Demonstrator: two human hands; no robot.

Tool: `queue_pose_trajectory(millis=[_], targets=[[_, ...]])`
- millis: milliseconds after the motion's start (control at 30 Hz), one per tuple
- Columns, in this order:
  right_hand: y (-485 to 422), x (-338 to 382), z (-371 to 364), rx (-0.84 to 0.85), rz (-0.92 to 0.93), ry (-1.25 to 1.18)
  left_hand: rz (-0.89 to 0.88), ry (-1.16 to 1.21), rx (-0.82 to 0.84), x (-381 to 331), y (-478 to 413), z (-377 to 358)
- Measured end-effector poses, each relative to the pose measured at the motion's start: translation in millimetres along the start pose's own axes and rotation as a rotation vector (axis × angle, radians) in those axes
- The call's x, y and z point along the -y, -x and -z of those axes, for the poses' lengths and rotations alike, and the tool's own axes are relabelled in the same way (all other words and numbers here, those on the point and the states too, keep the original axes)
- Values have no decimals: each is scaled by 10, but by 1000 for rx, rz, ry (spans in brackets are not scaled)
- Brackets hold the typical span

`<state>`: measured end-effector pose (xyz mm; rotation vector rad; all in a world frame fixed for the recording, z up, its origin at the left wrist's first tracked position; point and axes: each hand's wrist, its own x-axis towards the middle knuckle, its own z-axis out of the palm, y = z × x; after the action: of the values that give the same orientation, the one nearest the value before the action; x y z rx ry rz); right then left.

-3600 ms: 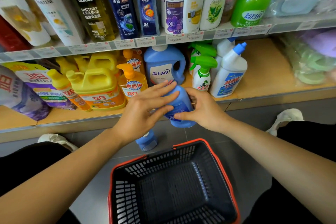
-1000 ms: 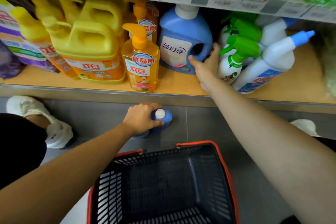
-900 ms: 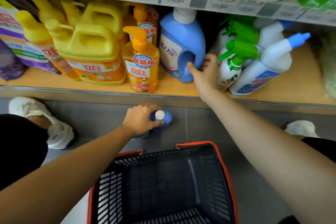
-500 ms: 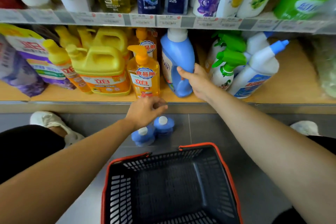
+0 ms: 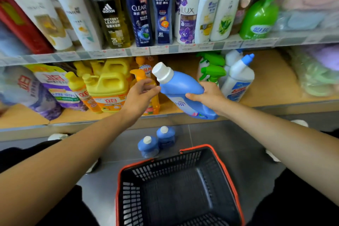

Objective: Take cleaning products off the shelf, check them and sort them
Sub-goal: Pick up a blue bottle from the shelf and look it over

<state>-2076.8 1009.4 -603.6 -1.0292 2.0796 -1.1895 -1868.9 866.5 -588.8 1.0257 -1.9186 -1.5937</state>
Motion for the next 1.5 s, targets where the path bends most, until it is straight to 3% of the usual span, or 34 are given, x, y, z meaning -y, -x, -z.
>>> queue_pose_trajectory(millis=[167, 333, 567, 667, 767, 900, 1033, 1200, 1367, 1500], targets=[[422, 231, 323, -21, 4, -44, -4, 81, -17, -190, 166, -96], [840, 256, 311, -17, -11, -94, -167, 263, 68, -301, 360, -346], [1016, 123, 283, 300, -152, -413, -267, 241, 326, -351, 530, -233], [1031, 138, 275, 370, -124, -432, -384, 156, 218, -375, 635, -294], [1027, 194, 233, 337, -51, -370, -433, 169, -13, -373, 750, -372], [1127, 284, 38, 50, 129, -64, -428, 185, -367, -376, 852, -486], [1257, 365, -160, -149, 228, 87, -388, 142, -467, -409, 777, -450], [1199, 366, -72, -74, 160, 15, -336, 148, -234, -422, 652, -301], [1134, 256, 37, 140, -53, -339, -341, 229, 45, -511, 586, -206], [1124, 218, 44, 231, -118, -511, -372, 276, 225, -555, 560, -122]])
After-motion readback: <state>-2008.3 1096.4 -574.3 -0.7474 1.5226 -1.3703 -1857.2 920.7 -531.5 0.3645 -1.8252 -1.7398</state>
